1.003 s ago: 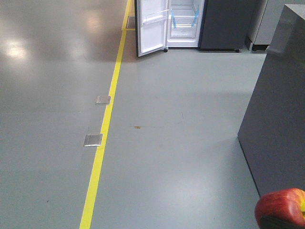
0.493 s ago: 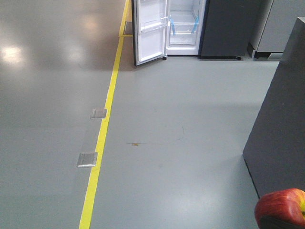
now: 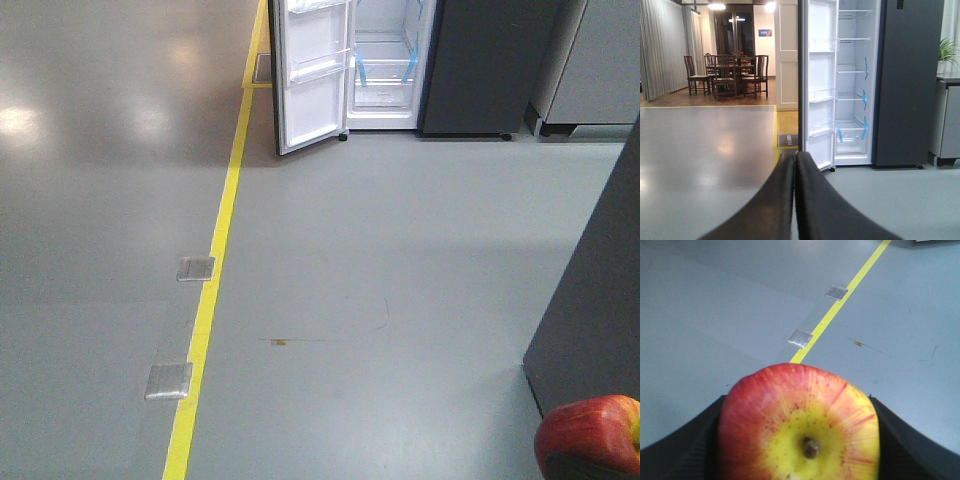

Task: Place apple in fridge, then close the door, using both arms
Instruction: 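Drive toward the open fridge carrying the apple in the right gripper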

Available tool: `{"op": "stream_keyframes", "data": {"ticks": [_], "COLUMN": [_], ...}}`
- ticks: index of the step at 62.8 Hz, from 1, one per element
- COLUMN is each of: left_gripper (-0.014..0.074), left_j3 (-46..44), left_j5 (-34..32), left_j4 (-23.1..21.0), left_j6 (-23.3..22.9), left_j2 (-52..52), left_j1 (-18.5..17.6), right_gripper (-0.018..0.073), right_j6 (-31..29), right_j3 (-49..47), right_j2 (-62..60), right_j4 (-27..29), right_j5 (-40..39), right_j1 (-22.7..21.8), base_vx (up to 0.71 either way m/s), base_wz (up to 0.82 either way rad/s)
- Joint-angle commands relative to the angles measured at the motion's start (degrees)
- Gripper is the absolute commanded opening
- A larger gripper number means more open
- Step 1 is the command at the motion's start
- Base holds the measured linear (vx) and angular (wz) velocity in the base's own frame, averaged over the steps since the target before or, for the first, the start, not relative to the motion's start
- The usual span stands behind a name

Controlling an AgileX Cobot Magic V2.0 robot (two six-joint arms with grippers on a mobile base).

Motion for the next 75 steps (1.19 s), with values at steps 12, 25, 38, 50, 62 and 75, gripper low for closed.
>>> {"op": "stream_keyframes", "data": {"ticks": [12, 25, 38, 50, 62, 75], "left_gripper": [-0.0006, -0.0006, -0.0006, -0.0006, -0.0006, -0.0006], "left_j3": [1.20, 1.20, 1.20, 1.20, 1.20, 1.20], "left_j5": [-4.27, -4.27, -4.27, -4.27, -4.27, -4.27], "left_j4": [-0.54, -0.54, -0.54, -0.54, -0.54, -0.54], "left_j6": [-0.27, -0.27, -0.27, -0.27, -0.27, -0.27], "left_j2": [-0.88, -0.88, -0.88, -0.88, -0.88, -0.88], "left_j1": [0.08, 0.08, 0.08, 0.08, 0.08, 0.08], "right_gripper": [0.0356, 0.0356, 0.0356, 0.0356, 0.0356, 0.0356], "right_j6": [-0.47, -0.47, -0.47, -0.47, -0.47, -0.47], "right_j3": [-1.70, -1.70, -1.70, -1.70, -1.70, -1.70], "right_j2": [0.29, 0.29, 0.29, 0.29, 0.29, 0.29], "right_j4": [0.31, 0.31, 0.31, 0.31, 0.31, 0.31], "right_j5": [-4.27, -4.27, -4.27, -4.27, -4.27, -4.27], "right_j1": [0.18, 0.18, 0.18, 0.18, 0.18, 0.18], "base_vx": [0.35, 0.35, 0.35, 0.35, 0.35, 0.34], "base_wz": [0.00, 0.01, 0.01, 0.00, 0.00, -0.01]}}
